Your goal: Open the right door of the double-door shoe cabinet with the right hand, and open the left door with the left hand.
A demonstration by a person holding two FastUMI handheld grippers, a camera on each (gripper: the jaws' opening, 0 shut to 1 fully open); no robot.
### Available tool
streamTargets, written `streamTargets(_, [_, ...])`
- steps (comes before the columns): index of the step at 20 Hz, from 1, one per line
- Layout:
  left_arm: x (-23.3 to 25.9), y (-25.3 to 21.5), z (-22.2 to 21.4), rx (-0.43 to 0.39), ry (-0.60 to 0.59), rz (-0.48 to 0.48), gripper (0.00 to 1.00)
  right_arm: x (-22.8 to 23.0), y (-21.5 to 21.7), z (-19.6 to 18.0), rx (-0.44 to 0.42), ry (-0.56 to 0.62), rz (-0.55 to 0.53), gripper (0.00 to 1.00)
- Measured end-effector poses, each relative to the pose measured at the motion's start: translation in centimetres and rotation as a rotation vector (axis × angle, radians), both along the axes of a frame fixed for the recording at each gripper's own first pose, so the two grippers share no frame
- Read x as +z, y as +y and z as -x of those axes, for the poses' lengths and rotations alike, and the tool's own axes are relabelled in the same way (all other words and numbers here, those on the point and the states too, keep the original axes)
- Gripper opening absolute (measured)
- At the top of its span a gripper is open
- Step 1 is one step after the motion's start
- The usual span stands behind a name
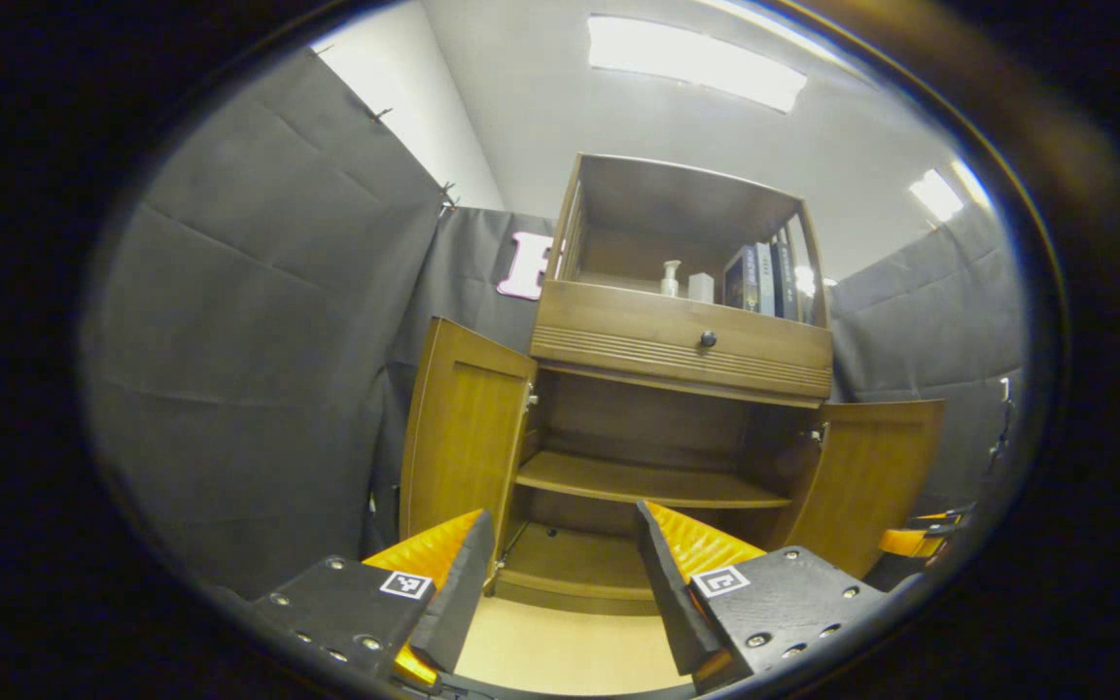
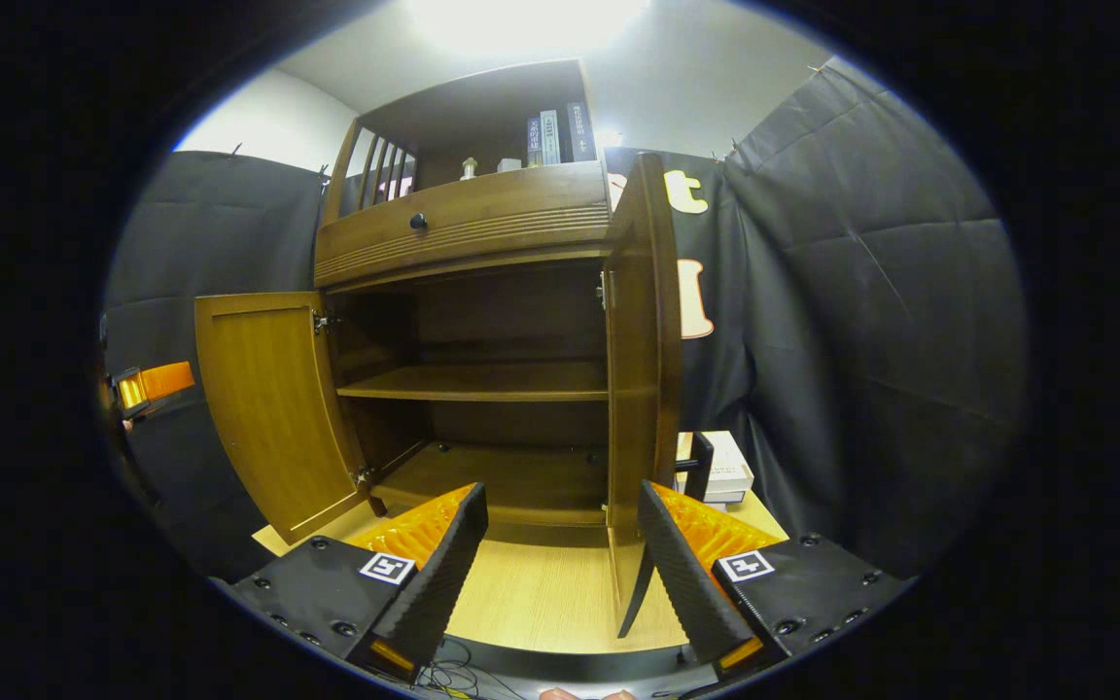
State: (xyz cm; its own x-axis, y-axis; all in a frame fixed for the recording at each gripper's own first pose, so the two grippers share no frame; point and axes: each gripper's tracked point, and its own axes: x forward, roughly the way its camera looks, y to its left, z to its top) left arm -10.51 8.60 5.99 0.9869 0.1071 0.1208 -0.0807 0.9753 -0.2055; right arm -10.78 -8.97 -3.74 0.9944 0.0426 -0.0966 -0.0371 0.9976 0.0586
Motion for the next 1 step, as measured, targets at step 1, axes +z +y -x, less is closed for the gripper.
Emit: streamTargets(1, [0.05,-0.03,-0.40,-0.014,0.003,-0.017,0.83,0.02,0.32,-0.19,-0.007,0.001,0.003,0.93])
